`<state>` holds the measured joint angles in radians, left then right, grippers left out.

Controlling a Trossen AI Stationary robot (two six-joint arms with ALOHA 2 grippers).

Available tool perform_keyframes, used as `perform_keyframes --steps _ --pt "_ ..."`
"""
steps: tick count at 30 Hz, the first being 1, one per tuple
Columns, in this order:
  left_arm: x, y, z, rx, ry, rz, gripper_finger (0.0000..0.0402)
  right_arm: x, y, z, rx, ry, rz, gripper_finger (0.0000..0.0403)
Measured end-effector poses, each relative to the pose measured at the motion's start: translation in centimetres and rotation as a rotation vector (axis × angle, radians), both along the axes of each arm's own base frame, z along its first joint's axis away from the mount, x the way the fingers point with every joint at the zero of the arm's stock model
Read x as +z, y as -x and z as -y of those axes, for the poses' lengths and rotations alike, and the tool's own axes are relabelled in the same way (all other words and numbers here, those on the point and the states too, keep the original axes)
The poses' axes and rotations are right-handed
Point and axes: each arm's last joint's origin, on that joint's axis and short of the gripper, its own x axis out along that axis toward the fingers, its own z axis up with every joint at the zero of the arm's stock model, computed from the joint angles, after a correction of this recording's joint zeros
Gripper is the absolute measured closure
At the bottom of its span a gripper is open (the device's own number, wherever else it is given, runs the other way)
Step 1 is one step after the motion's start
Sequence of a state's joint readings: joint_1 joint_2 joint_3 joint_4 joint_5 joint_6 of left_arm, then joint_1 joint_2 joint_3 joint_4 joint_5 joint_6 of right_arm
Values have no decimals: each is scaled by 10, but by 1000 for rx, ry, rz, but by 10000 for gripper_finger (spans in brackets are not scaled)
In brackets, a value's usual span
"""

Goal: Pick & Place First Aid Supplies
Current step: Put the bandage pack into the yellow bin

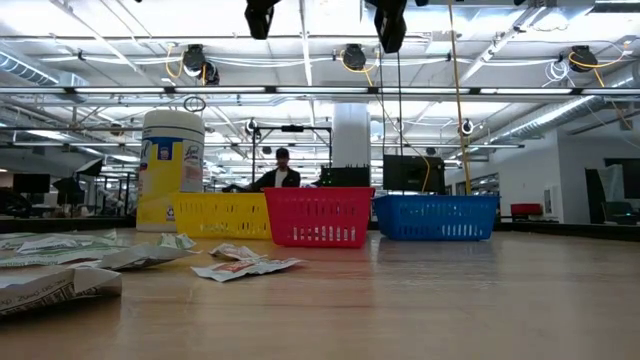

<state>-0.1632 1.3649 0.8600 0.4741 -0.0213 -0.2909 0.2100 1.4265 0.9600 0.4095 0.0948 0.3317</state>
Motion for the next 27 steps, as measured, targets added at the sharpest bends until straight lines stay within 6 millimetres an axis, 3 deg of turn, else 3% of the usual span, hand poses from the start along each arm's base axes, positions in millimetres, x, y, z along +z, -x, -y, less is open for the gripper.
perform_keyframes --steps 5,12,17,22,27 --pt "-1 -2 0 -7 19 -5 240 1 0 -1 21 -4 5 403" --pt "-1 -1 1 -32 26 -12 384 1 0 -1 21 3 9 393" --pt "-7 0 0 -40 6 -82 397 -1 0 0 22 16 -10 352" --pt "-17 6 -8 -61 -23 -415 398 1 10 1 29 43 -73 302" --pt "-8 10 -18 -77 -132 -730 399 7 17 2 30 41 -85 275"
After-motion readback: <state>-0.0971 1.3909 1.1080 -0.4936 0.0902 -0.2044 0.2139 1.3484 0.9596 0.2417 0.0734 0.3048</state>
